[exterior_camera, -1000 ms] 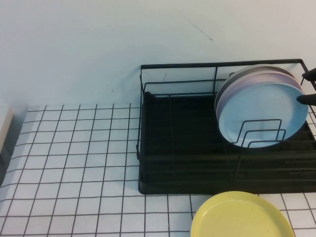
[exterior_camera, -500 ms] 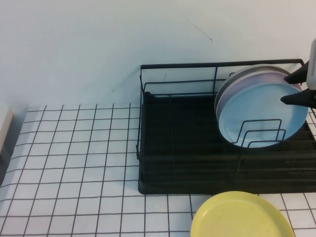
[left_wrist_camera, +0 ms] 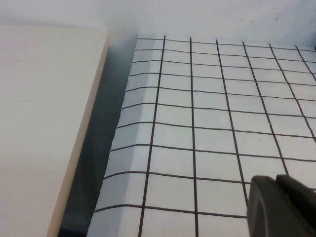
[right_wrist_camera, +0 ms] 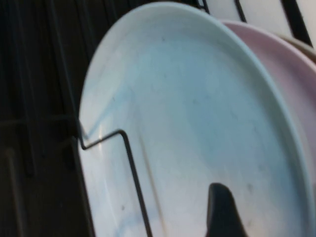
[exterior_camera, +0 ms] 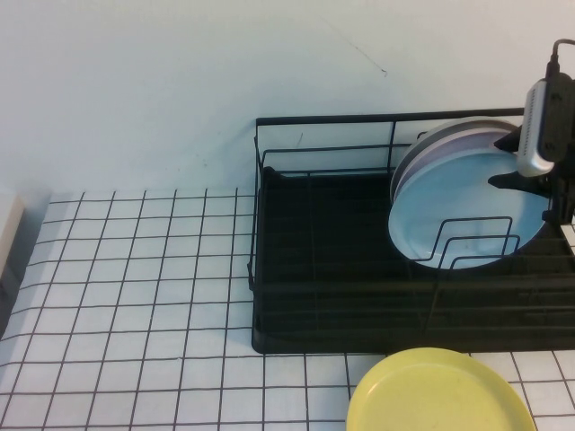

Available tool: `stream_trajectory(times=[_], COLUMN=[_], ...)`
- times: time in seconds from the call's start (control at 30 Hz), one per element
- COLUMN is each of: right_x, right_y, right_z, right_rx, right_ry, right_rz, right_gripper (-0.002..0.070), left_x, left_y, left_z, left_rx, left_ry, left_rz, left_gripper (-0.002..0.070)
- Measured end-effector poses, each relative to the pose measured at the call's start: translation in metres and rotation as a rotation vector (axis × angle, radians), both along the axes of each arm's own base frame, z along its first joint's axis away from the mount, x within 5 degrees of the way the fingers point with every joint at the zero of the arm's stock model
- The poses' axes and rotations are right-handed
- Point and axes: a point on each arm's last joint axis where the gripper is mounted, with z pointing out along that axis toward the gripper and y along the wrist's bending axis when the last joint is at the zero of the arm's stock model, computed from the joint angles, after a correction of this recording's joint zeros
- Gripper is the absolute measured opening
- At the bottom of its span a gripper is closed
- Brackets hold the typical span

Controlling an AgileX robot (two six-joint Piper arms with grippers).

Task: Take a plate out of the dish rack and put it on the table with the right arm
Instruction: Grasp the plate from the shelf, then place the plate from the table

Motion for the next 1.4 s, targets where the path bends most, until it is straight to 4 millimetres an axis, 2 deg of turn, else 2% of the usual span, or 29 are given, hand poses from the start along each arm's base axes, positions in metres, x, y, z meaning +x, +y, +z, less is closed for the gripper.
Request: stream_trajectory(times=[0.1,0.17,0.2,0.33,0.43,0.53,0.63,0.77,0.9,1.03,1.13,1.2,1.3,1.4], right_x=[0.004,0.006,0.007,0.008,0.003,-0.007,-0.026,-0.068,-0.116,-0.167,-0.188,-0.195,-0.199,-0.204], right_y=[-0.002,-0.002,-0.003,-0.003,-0.002,-0.001,-0.002,-0.007,-0.011,-0.015,-0.014,-0.01,-0.002,0.007], right_z=[-0.004,-0.009,-0.009,-0.01,-0.001,0.023,0.058,0.11,0.144,0.167,0.165,0.156,0.128,0.088], right_rx=[-0.008,-0.013,-0.016,0.009,0.033,0.054,0.052,0.01,0.026,0.154,0.267,0.318,0.383,0.441], right_ry=[-0.008,-0.007,-0.008,0.01,0.012,-0.021,-0.079,-0.136,-0.068,0.099,0.312,0.446,0.643,0.82], right_rz=[-0.02,-0.031,-0.036,-0.065,-0.072,-0.082,-0.086,-0.124,-0.221,-0.413,-0.555,-0.591,-0.582,-0.548], right_gripper=[0.0356,0.0317,0.0291,0.0106,0.0104,0.0104,0.0104,0.0102,0.0102,0.0102,0.0102,0.0102,0.0102,0.0102], left_x=[0.0,0.0,0.0,0.0,0.0,0.0,0.0,0.0,0.0,0.0,0.0,0.0,0.0,0.0], left_y=[0.0,0.0,0.0,0.0,0.0,0.0,0.0,0.0,0.0,0.0,0.0,0.0,0.0,0.0], left_z=[0.0,0.0,0.0,0.0,0.0,0.0,0.0,0.0,0.0,0.0,0.0,0.0,0.0,0.0], left_rx=[0.0,0.0,0.0,0.0,0.0,0.0,0.0,0.0,0.0,-0.002,-0.002,-0.002,-0.002,-0.002], left_ry=[0.0,0.0,0.0,0.0,0.0,0.0,0.0,0.0,0.0,0.0,0.0,0.0,0.0,0.0], left_rz=[0.0,0.0,0.0,0.0,0.0,0.0,0.0,0.0,0.0,0.0,0.0,0.0,0.0,0.0], left_gripper=[-0.0002,-0.0002,-0.0002,-0.0002,-0.0002,-0.0002,-0.0002,-0.0002,-0.0002,-0.0002,-0.0002,-0.0002,-0.0002,-0.0002])
